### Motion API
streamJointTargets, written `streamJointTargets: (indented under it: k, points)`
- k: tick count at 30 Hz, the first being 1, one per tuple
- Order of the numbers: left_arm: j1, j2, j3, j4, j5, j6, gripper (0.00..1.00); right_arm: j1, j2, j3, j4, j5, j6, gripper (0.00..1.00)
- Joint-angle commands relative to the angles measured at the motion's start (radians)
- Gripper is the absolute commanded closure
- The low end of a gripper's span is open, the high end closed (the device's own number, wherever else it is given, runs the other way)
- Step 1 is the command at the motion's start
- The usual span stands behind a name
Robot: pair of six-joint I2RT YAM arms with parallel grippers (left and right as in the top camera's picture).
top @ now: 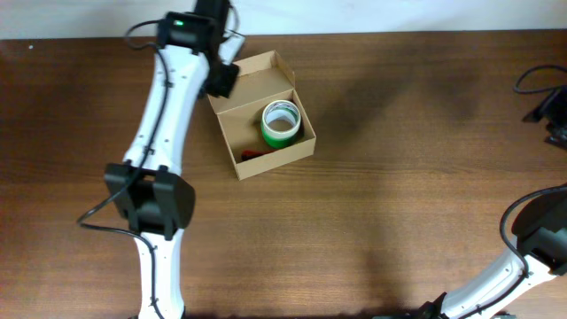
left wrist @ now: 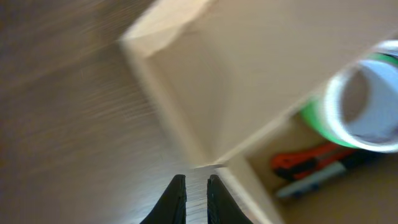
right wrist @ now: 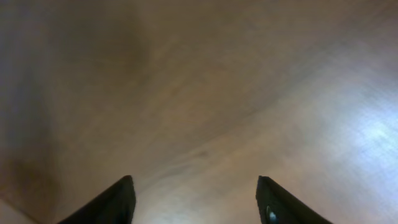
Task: Pack container
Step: 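Bring the left and right grippers to the box lid's two sides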
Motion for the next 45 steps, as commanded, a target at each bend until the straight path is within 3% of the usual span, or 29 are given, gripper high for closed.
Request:
streamJointTargets:
  k: [1,3,9,18,27,34,45]
  points:
    - [0.081,0.006,0.015,0.005,-0.025,-0.062,0.87,0.079,0.004,-0.004,0.023,-0.102,0.007,0.57]
    - [0.12,0.006,0.015,0.009,-0.024,-0.079,0.87,0.137,0.01,-0.004,0.043,-0.102,0.007,0.73]
    - [0.204,0.03,0.005,0.008,0.135,-0.089,0.89,0.335,0.062,-0.004,0.095,-0.101,0.008,0.97]
    - [0.202,0.145,0.004,0.011,0.182,-0.089,0.97,0.556,0.189,-0.004,0.107,-0.096,0.003,0.96]
    - [0.201,0.221,0.004,0.084,0.285,-0.089,0.97,0.693,0.232,-0.004,0.089,-0.102,-0.051,0.96]
    - [0.194,0.228,0.003,0.217,0.399,-0.119,0.97,0.746,0.232,-0.004,0.078,-0.087,-0.051,0.96]
    - [0.164,0.288,0.003,0.27,0.478,-0.135,0.98,0.75,0.232,-0.004,0.076,-0.076,-0.058,0.96]
